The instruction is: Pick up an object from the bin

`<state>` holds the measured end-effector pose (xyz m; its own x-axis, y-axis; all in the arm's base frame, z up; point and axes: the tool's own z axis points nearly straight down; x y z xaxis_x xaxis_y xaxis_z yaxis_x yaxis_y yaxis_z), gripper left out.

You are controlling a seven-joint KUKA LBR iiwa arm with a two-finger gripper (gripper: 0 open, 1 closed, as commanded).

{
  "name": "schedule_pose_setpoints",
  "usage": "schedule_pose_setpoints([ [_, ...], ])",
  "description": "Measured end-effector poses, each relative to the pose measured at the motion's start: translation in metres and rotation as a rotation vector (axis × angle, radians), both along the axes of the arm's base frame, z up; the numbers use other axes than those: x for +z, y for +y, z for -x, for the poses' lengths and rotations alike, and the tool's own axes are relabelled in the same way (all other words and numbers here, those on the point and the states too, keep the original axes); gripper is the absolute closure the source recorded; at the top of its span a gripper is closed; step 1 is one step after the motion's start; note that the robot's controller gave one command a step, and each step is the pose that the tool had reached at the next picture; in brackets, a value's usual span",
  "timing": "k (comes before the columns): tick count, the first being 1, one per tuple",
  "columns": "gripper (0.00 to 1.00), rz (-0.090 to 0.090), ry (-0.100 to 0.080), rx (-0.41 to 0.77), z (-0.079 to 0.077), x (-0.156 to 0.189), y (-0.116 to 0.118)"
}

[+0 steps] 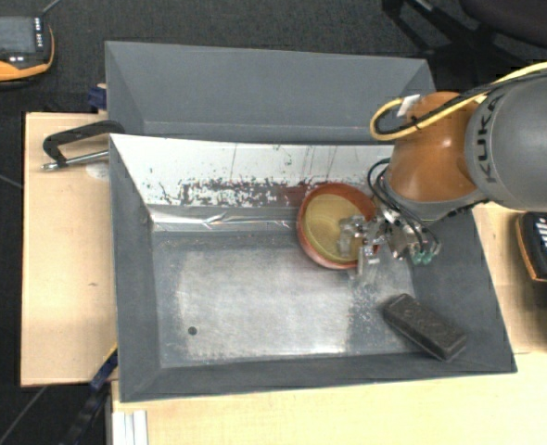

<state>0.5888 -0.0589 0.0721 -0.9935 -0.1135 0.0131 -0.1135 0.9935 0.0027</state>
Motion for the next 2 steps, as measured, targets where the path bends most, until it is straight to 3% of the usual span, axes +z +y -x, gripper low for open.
schedule_pose_setpoints([
  [1, 1.0, 0.0, -0.01, 0.0, 0.011, 0.118, 0.009],
  [2, 1.0, -0.003, -0.023, -0.08, -0.009, 0.202, 0.07],
])
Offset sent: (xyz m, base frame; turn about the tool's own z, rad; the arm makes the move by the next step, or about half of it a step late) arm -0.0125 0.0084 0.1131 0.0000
